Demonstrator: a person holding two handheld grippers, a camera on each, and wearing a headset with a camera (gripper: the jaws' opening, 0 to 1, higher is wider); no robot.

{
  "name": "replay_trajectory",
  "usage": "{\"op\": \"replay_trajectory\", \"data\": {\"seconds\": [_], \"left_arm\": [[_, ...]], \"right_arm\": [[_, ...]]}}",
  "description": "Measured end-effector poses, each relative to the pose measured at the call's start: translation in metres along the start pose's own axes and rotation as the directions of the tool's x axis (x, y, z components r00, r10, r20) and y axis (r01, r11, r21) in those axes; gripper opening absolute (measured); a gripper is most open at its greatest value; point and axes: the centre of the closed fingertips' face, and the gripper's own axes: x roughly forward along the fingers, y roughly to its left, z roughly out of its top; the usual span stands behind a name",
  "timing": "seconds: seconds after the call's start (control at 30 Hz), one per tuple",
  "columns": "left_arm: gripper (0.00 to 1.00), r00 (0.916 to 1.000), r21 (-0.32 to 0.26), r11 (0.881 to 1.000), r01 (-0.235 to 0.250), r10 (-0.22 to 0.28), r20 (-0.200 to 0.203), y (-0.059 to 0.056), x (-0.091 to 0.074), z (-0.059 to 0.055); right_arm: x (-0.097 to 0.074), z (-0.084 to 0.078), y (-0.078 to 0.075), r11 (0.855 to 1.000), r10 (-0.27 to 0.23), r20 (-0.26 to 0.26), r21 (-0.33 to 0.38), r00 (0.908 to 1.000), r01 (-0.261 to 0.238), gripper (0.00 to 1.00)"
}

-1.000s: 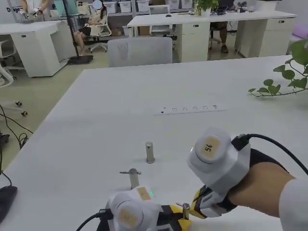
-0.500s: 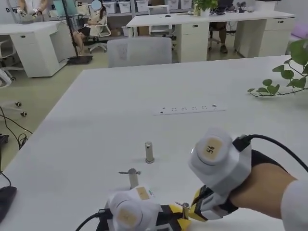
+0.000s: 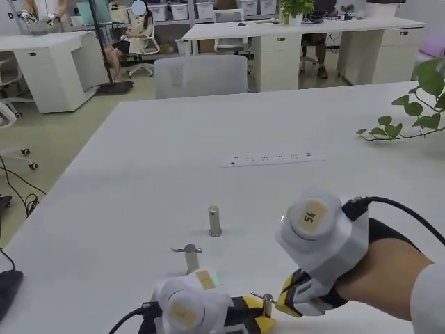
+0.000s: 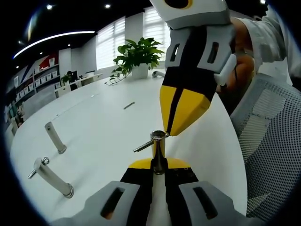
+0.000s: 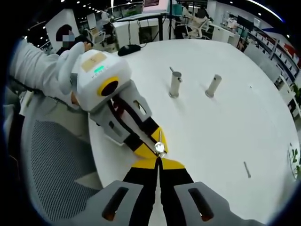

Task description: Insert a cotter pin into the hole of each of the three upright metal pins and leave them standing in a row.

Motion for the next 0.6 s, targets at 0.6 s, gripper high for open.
{"op": "replay_trajectory", "data": {"seconds": [0.6], "left_arm": [[0.06, 1.0, -0.007, 1.0, -0.003, 0.003, 0.004, 0.0009, 0.0, 0.0003]], "right_arm": [[0.0007, -0.004, 0.0006, 1.0, -0.003, 0.015, -0.015, 0.9999, 0.003, 0.09]]}}
